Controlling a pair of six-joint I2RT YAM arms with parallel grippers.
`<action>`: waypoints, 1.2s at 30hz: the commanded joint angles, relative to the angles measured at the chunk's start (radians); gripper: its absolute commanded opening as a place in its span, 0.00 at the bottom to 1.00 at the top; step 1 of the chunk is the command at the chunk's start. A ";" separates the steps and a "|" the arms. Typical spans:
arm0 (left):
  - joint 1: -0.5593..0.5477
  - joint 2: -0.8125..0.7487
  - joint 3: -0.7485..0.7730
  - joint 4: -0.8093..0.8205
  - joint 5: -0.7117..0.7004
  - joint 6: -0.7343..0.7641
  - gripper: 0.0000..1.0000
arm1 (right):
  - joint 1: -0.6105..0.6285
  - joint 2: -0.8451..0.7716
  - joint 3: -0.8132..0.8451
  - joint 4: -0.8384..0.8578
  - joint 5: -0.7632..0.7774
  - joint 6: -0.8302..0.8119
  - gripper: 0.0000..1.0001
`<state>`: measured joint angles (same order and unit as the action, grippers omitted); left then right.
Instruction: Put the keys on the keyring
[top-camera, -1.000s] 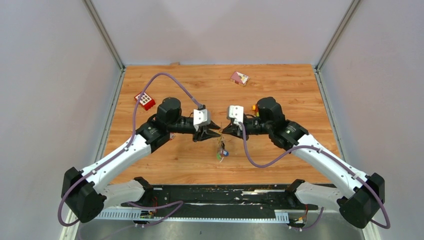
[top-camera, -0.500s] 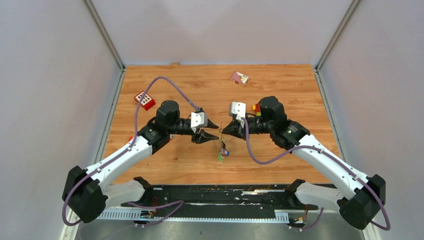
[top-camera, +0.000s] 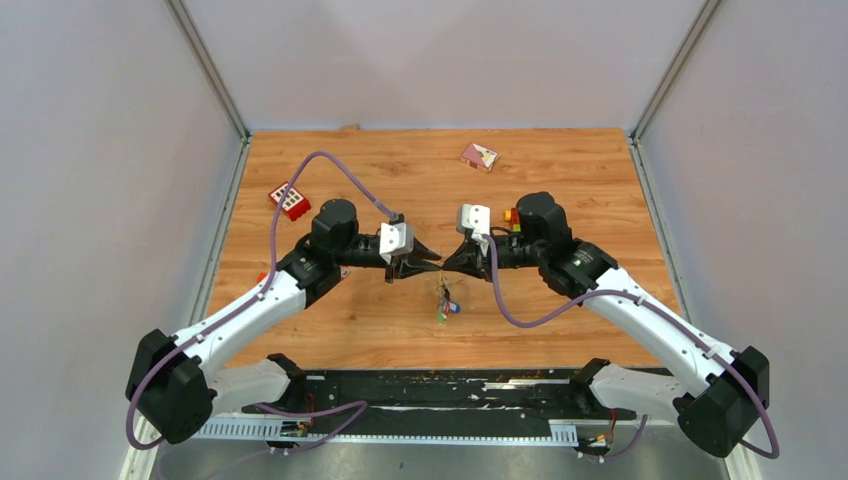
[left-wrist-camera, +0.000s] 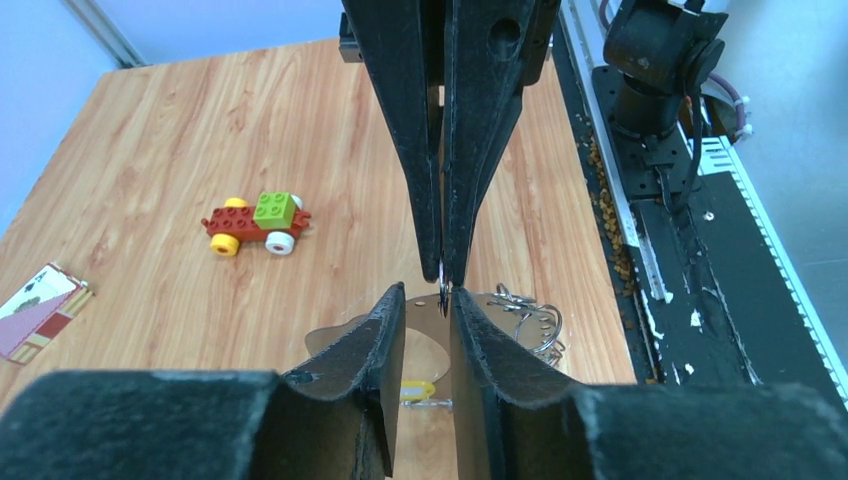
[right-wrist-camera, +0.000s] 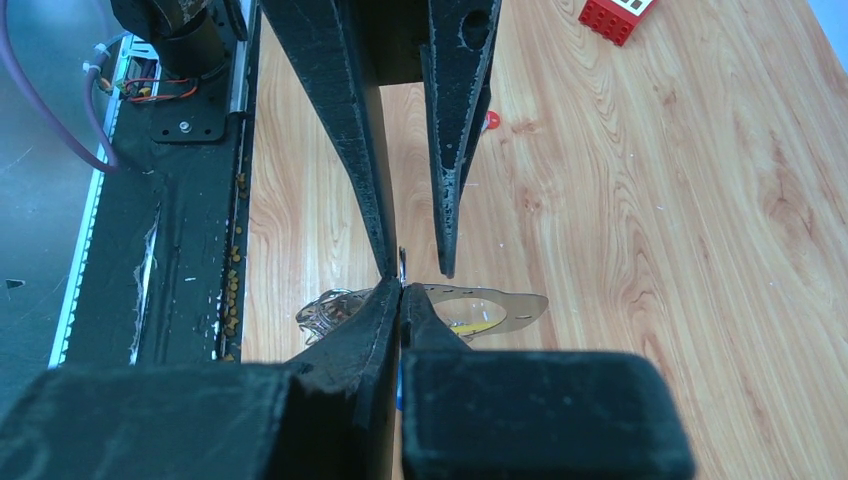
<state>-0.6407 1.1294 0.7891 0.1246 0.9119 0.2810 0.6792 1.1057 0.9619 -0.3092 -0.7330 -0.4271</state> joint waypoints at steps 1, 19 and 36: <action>0.002 0.009 0.018 0.059 0.030 -0.032 0.27 | -0.002 0.002 0.011 0.071 -0.038 0.008 0.00; 0.001 -0.032 0.051 -0.130 -0.095 0.069 0.00 | -0.003 -0.036 -0.006 0.015 0.125 -0.123 0.29; 0.017 -0.060 0.067 -0.133 -0.300 0.009 0.00 | -0.001 -0.049 -0.003 -0.014 0.092 -0.180 0.41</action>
<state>-0.6392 1.0935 0.8276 -0.1135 0.6888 0.3416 0.6773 1.0756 0.9413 -0.3176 -0.6140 -0.5900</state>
